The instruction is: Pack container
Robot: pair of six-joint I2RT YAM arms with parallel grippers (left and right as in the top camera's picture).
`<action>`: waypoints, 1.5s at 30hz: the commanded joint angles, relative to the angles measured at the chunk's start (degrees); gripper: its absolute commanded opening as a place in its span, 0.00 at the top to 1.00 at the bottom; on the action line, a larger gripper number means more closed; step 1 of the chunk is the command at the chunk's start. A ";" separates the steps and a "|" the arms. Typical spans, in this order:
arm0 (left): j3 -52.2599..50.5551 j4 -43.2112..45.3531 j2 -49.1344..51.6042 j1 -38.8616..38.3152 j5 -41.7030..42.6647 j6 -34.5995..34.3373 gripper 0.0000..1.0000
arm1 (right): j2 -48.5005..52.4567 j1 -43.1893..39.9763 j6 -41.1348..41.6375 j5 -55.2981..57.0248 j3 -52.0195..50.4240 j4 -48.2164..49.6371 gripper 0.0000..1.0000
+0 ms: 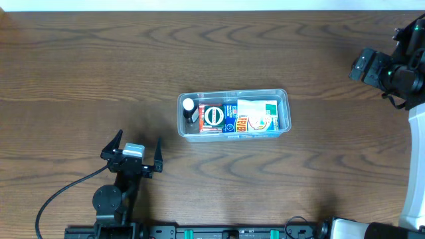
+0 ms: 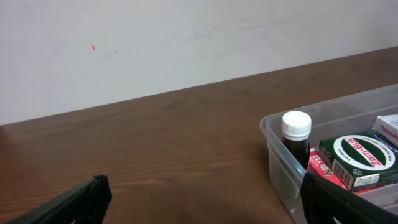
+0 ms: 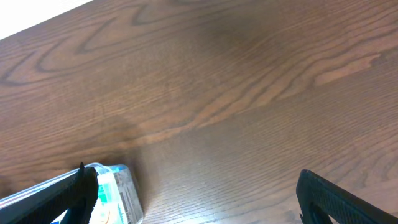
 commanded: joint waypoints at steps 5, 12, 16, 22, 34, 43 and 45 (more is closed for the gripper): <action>-0.85 -2.25 -0.35 0.31 0.61 0.76 0.02 | 0.11 -0.39 0.59 -0.39 0.26 0.02 0.01; -0.85 -2.25 -0.33 0.31 0.61 0.79 0.02 | -3.48 2.73 0.59 0.39 0.22 0.02 0.01; -0.85 -2.25 -0.33 0.31 0.61 0.76 0.02 | -9.27 8.33 -1.99 3.98 -1.97 1.84 0.01; -0.85 -2.25 -0.33 0.28 0.61 0.76 0.02 | -23.12 17.00 -7.52 9.90 -16.79 15.28 0.01; -0.85 -2.25 -0.33 0.31 0.61 0.76 0.02 | -53.20 17.75 -7.39 0.61 -56.28 49.68 0.01; -0.85 -2.25 -0.35 0.31 0.61 0.76 0.02 | -72.87 17.75 -7.39 1.53 -78.38 61.68 0.01; -0.85 -2.25 -0.35 0.31 0.61 0.76 0.02 | -75.97 17.75 -7.34 1.51 -81.85 62.77 0.01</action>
